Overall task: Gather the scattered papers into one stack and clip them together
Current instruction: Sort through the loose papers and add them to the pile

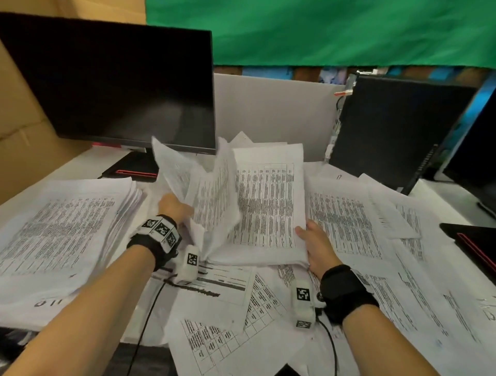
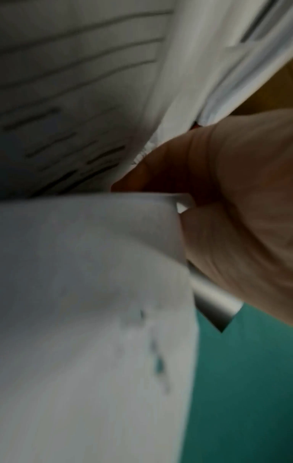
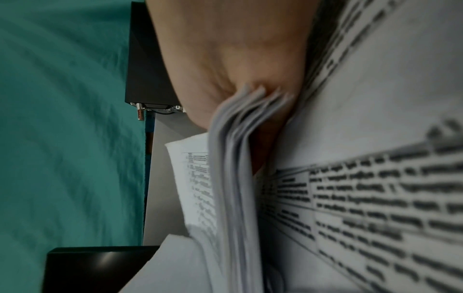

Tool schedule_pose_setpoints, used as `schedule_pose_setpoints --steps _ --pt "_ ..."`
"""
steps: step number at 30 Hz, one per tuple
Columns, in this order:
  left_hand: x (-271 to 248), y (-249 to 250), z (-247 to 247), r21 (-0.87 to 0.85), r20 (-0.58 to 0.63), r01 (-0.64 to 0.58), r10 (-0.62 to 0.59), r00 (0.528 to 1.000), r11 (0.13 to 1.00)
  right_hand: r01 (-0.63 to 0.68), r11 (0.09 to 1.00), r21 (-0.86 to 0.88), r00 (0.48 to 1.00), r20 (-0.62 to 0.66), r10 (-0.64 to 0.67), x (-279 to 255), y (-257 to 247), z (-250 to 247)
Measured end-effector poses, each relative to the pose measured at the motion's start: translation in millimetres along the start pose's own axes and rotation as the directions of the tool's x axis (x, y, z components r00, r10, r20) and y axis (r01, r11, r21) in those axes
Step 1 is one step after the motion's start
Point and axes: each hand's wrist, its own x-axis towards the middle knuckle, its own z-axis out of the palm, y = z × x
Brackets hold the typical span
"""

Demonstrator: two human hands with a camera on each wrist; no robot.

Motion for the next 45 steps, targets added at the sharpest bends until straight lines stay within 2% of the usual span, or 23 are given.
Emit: schedule_pose_setpoints --steps 2,5,9,13,15,17,19,21,24,27,29,30,31,33,35,37,40,43,45 --pt "-9.9 5.9 -12.8 0.011 -0.041 -0.079 0.079 0.996 0.997 -0.001 1.0 0.007 1.0 -0.02 0.001 1.2 1.3 -0.3" --pt "-35.7 20.7 -56.4 -0.01 -0.099 -0.224 0.222 0.97 0.975 0.002 0.997 -0.078 0.998 -0.06 -0.006 3.1 1.9 2.3" --pt "-52.2 28.3 -117.0 -0.141 -0.086 -0.404 0.395 0.915 0.904 -0.029 0.997 -0.079 0.998 -0.05 0.025 -1.1 -4.4 4.7" --pt "-52.8 35.2 -160.6 -0.246 -0.089 -0.439 0.431 0.898 0.864 -0.052 0.998 -0.024 0.998 -0.042 0.051 -3.8 -14.4 7.8" --pt "-48.9 36.4 -175.9 -0.288 -0.072 -0.432 0.431 0.9 0.854 0.013 0.992 -0.124 0.993 -0.114 -0.027 -4.1 -22.0 12.3" --pt "-46.1 38.3 -183.7 -0.367 -0.071 -0.424 0.43 0.9 0.828 0.163 0.946 -0.282 0.965 -0.156 -0.213 -9.7 -37.0 17.7" --pt "-39.8 42.7 -179.8 -0.384 -0.065 -0.387 0.394 0.917 0.838 0.318 0.889 -0.328 0.934 -0.05 -0.353 -17.7 -55.7 26.5" --pt "-34.2 44.6 -162.7 -0.369 -0.046 -0.349 0.358 0.933 0.862 0.36 0.91 -0.203 0.93 0.149 -0.335 -24.3 -76.8 39.2" --pt "-21.5 37.4 -136.7 -0.418 0.08 -0.258 0.318 0.945 0.871 0.264 0.959 0.098 0.907 0.314 -0.282 -29.5 -105.2 54.1" --pt "-16.4 25.1 -117.4 -0.466 0.156 -0.191 0.292 0.944 0.864 0.132 0.924 0.359 0.856 0.429 -0.289 -30.9 -119.0 55.0" --pt "-15.8 19.2 -101.6 -0.51 0.166 -0.133 0.249 0.954 0.85 0.049 0.934 0.353 0.793 0.555 -0.251 -33.1 -115.3 52.8" --pt "-18.7 19.2 -93.4 -0.516 0.175 -0.118 0.239 0.955 0.848 0.057 0.957 0.284 0.768 0.6 -0.224 -35.5 -110.0 53.3" --pt "-22.8 20.6 -87.7 -0.488 0.175 -0.121 0.233 0.957 0.865 0.091 0.974 0.207 0.766 0.611 -0.201 -36.8 -103.1 55.7" --pt "-31.9 24.2 -79.0 -0.429 0.193 -0.174 0.278 0.941 0.886 0.142 0.981 0.132 0.812 0.551 -0.192 -34.4 -91.6 60.3" --pt "-31.1 27.3 -76.1 -0.418 0.265 -0.156 0.285 0.921 0.895 0.138 0.981 0.139 0.893 0.41 -0.184 -24.6 -85.6 58.3" --pt "-25.7 27.2 -82.1 -0.359 0.261 -0.179 0.282 0.923 0.916 0.172 0.985 0.029 0.947 0.27 -0.173 -10.7 -87.1 48.6" --pt "-21.0 27.1 -94.9 -0.441 0.255 -0.122 0.254 0.933 0.889 0.142 0.988 -0.063 0.975 0.18 -0.129 2.8 -95.6 36.6" --pt "-24.1 20.6 -88.5 -0.462 0.313 -0.058 0.224 0.923 0.885 0.067 0.998 0.013 0.98 0.186 -0.068 12.1 -97.8 38.3" --pt "-28.3 17.2 -75.1 -0.374 0.266 -0.066 0.175 0.948 0.925 0.013 0.996 0.093 0.977 0.211 -0.033 15.6 -93.3 43.2"
